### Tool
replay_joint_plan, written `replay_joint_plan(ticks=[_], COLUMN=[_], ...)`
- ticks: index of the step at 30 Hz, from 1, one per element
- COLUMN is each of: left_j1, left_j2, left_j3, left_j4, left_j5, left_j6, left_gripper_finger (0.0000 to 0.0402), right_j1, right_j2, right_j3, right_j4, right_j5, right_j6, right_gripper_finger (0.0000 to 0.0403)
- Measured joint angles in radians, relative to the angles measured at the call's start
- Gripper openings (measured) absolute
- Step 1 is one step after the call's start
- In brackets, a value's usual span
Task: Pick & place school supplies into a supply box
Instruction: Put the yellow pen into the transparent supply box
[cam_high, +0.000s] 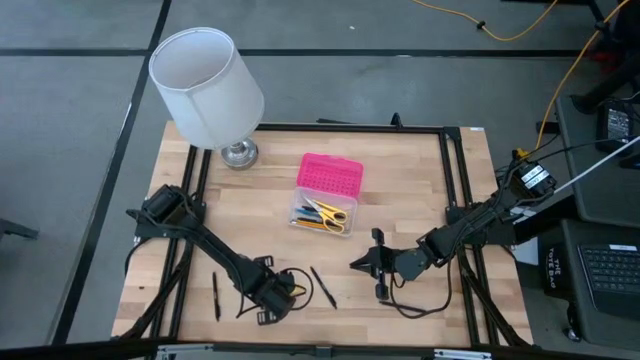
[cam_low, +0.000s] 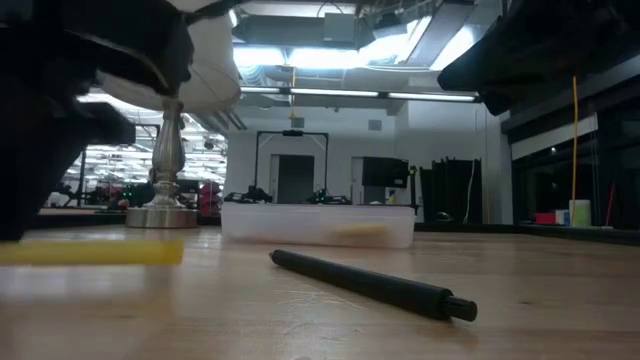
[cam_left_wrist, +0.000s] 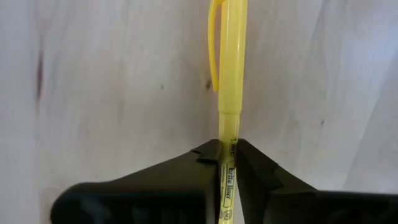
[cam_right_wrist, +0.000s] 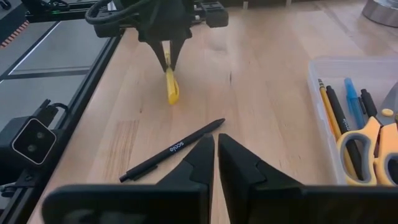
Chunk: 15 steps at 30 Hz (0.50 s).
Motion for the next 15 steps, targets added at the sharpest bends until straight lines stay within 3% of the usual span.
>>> replay_joint_plan(ticks=[8, 15], left_j1=[0.004, 0.004], left_j2=[-0.066, -0.175], left_j3=[0.001, 0.002], left_j4=[-0.008, -0.016], left_j5=[-0.040, -0.142], left_j6=[0.131, 0.232], left_gripper_finger=[0.0021, 0.0021], right_j1=[0.000, 0.000], right_j2=[0.000, 0.000], right_j3=[0.000, 0.000], right_j4=[-0.001, -0.007], right_j5=[0.000, 0.010], right_j6=[0.000, 0.000], right_gripper_finger=[0.0028, 0.0028])
